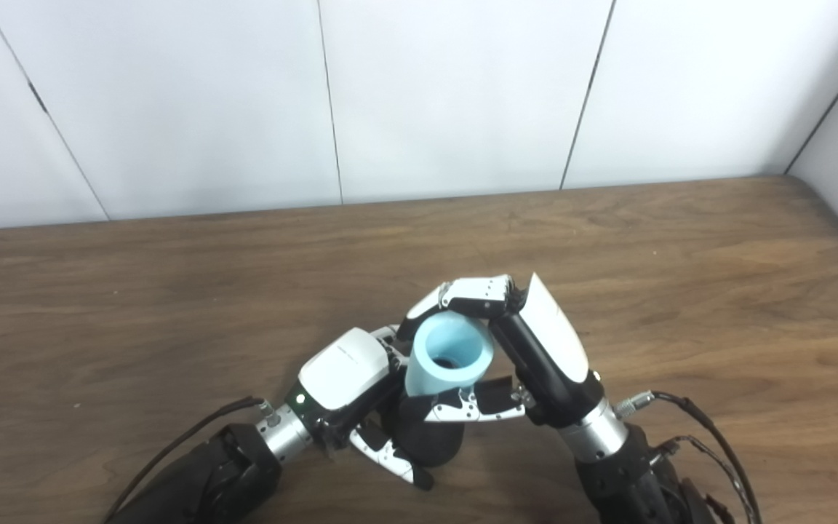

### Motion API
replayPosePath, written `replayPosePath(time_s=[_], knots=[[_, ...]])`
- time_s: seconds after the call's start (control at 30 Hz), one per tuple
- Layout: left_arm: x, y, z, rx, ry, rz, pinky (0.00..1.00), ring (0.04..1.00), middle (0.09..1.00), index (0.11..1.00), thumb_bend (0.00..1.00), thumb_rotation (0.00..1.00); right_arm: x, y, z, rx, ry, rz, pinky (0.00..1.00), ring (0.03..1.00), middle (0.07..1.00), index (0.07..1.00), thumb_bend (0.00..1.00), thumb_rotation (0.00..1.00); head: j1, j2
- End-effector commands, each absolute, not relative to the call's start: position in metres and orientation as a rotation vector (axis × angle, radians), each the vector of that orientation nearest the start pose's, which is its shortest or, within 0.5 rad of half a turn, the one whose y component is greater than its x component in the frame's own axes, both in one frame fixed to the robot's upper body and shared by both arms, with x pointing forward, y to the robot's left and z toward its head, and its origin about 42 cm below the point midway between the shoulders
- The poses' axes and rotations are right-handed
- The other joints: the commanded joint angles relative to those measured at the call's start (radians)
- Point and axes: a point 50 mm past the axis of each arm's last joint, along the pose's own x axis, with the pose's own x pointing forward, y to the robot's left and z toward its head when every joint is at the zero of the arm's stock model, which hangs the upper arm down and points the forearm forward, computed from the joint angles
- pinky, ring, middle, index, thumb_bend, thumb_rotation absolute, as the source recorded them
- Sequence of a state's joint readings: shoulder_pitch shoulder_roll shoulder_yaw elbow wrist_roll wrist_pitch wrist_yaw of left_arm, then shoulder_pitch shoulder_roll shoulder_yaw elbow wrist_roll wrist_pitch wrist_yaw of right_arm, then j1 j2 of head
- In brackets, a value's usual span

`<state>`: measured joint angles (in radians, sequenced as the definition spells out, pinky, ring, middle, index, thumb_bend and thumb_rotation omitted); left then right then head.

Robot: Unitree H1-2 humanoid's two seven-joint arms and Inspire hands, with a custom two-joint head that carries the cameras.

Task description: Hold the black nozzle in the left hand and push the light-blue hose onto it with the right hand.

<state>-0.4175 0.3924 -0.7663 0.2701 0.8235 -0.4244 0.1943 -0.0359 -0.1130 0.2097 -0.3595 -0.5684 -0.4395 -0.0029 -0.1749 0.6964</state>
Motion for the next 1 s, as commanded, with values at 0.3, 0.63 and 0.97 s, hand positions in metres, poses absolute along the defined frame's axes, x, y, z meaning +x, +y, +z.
replayPosePath(time_s=[0.3, 0.63, 0.97], knots=[[0.2926, 0.1573, 0.0388, 1.408, -0.499, -1.120, 0.83, 0.528, 0.464, 0.500, 0.52, 0.00, 0.2641, -0.1607, 0.2199, -0.644, -0.872, 0.285, 0.29, 0.391, 0.499, 0.508, 0.52, 0.00, 0.000, 0.000], [0.2921, 0.1576, 0.0390, 1.400, -0.506, -1.113, 0.82, 0.508, 0.450, 0.507, 0.52, 0.00, 0.2649, -0.1584, 0.2225, -0.656, -0.874, 0.296, 0.27, 0.383, 0.500, 0.520, 0.51, 0.00, 0.001, 0.003], [0.2938, 0.1571, 0.0399, 1.418, -0.503, -1.122, 0.83, 0.523, 0.471, 0.493, 0.52, 0.00, 0.2635, -0.1598, 0.2237, -0.725, -0.810, 0.353, 0.28, 0.388, 0.500, 0.518, 0.51, 0.00, -0.001, 0.002]])
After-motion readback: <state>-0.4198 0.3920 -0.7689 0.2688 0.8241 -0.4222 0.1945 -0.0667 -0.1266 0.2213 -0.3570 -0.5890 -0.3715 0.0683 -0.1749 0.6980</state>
